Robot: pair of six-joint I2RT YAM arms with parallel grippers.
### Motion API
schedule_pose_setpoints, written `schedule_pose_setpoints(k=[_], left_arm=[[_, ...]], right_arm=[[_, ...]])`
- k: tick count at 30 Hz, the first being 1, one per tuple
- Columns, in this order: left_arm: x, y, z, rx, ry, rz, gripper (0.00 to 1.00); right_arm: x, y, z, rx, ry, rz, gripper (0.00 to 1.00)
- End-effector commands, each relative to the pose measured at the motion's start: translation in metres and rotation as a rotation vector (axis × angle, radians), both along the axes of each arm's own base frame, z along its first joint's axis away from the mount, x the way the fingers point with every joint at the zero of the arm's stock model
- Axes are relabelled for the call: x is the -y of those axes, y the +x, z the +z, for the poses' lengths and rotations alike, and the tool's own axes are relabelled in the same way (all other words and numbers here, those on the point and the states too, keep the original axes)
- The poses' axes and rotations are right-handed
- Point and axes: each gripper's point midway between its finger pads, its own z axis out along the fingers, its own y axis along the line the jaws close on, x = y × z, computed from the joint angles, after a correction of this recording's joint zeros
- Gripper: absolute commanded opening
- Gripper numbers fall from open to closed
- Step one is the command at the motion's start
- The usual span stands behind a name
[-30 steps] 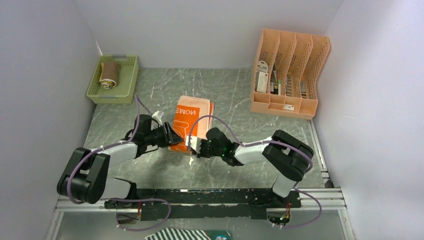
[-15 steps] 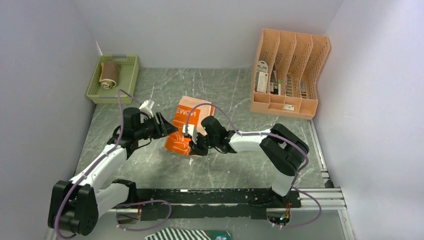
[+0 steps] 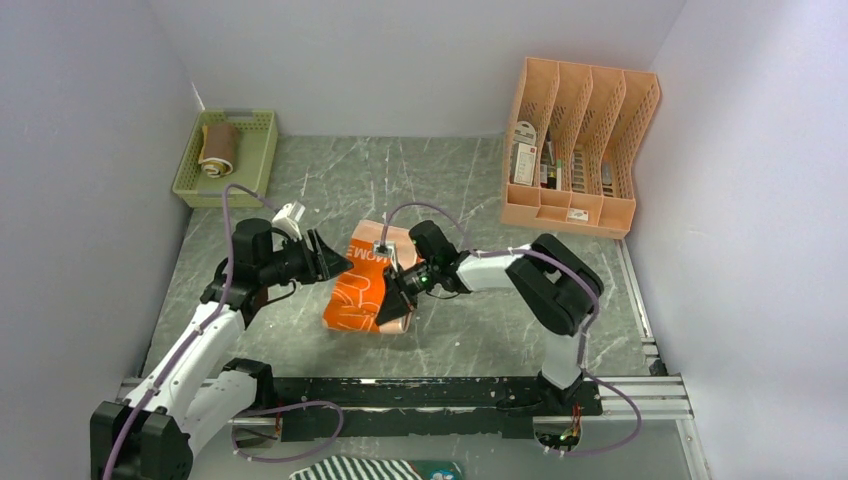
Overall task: Roll the towels
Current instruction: Roll the towel at the center of the board.
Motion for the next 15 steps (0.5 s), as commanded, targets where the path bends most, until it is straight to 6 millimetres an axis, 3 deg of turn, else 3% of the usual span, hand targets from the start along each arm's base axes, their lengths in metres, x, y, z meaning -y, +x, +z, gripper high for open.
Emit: schedule_pose_setpoints(k=[1, 11, 15], left_arm=[[0.008, -0.012, 0.007, 0.000, -0.050, -0.076, 0.63], [0.020, -0.025, 0.007, 0.022, -0.112, -0.179, 0.62], [0.022, -0.029, -0.005, -0.003, -0.139, -0.181, 0.61]], right_arm=[[-0.002, -0.001, 0.014, -0.292, 0.033, 0.012, 0.00], [0.011, 0.037, 0.052, -0.557, 0.279, -0.110, 0.00], [0.011, 0.049, 0.043, -0.634, 0.294, -0.147, 0.00]])
